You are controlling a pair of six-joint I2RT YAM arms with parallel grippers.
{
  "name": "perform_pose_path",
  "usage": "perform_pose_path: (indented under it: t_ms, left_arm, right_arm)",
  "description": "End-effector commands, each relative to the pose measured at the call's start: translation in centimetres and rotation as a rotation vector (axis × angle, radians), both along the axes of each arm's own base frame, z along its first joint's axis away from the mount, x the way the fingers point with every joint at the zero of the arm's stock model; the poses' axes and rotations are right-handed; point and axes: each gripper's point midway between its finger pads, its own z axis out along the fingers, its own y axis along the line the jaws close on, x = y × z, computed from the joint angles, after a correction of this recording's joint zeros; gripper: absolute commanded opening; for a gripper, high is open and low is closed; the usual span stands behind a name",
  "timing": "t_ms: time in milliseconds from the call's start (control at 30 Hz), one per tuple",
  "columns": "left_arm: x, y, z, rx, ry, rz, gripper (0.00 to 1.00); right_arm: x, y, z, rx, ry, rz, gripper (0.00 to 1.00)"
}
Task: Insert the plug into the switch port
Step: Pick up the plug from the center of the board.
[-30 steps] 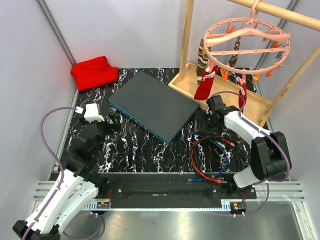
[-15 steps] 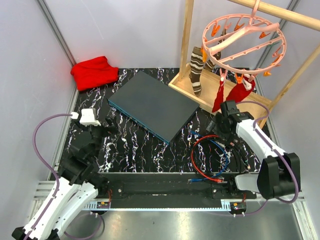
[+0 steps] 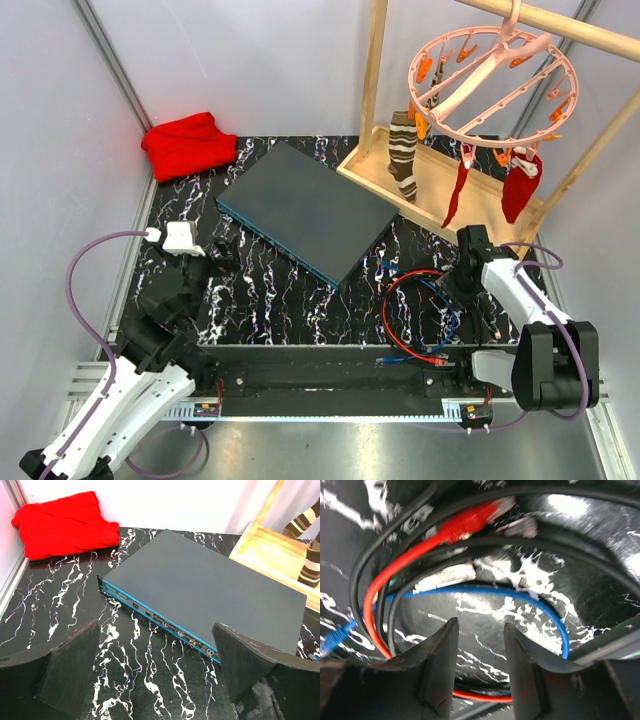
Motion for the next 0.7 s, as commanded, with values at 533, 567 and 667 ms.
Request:
perform_pose_path:
  t_ms: [533,567,667]
  left_arm:
    - [0.4,0.0,0.5,0.004,-0.028,0.01,0.99]
    - [0.4,0.0,0.5,0.004,-0.028,0.012,0.99]
    - [0.4,-0.1,0.5,0.008,-0.026,0.009,0.99]
  right_arm:
    - [5.2,-2.7,-1.4,0.012,-0.105,-0.225,0.5]
    - [5.1,-2.4,-1.7,0.028,-0.092,-0.222,0.52]
    - [5.3,-2.0,-2.0,0.054,-0.087,-0.213,0.56]
